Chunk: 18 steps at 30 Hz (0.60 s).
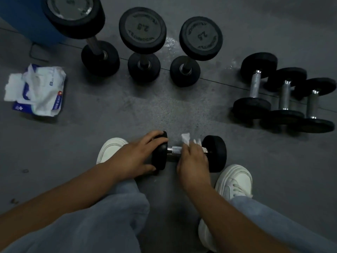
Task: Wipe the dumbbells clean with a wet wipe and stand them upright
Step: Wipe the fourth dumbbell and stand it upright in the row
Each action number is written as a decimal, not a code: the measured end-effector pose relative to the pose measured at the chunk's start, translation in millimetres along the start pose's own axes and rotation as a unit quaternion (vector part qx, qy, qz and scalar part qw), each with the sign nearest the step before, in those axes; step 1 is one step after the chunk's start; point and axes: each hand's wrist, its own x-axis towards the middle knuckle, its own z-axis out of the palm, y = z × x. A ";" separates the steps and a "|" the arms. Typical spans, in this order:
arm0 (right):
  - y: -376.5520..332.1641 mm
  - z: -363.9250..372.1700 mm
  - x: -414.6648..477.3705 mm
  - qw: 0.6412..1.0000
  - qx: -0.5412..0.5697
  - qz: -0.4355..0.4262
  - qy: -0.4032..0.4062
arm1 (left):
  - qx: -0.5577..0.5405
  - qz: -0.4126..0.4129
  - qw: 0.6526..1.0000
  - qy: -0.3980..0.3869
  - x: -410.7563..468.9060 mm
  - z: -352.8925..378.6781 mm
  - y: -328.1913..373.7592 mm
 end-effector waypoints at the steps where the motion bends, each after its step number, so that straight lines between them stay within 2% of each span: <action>1: 3.2 -3.5 2.5 1.000 -0.014 -0.014 -0.021 | -0.003 0.002 1.000 0.001 -0.1 0.1 -1.3; 5: 11.8 -19.2 21.1 0.998 -0.047 -0.017 -0.044 | -0.019 0.008 1.000 0.000 1.2 0.1 -5.5; 8: -12.0 -16.8 27.0 0.984 -0.050 -0.122 -0.116 | -0.026 0.006 1.000 0.008 3.5 -0.5 -5.0; 10: 0.3 -23.2 35.4 0.990 0.002 -0.065 -0.129 | -0.017 0.014 1.000 0.007 4.0 -0.8 -3.0; 12: 17.0 -23.3 43.4 0.995 -0.032 0.028 -0.089 | -0.007 0.012 1.000 0.002 5.5 -0.8 -0.4; 13: 13.0 -22.0 41.7 0.996 -0.040 0.031 -0.080 | -0.006 0.004 1.000 0.000 7.3 0.0 0.9; 16: -18.9 -6.1 30.6 0.987 -0.024 -0.057 -0.151 | -0.007 -0.050 0.999 -0.013 10.3 0.3 3.4; 17: -21.7 -12.1 33.1 0.985 0.040 -0.026 -0.167 | -0.007 -0.066 0.997 -0.032 9.8 0.1 3.5; 18: -11.5 -15.8 35.0 0.986 0.032 -0.003 -0.164 | -0.006 -0.074 0.996 -0.056 8.6 -0.8 4.7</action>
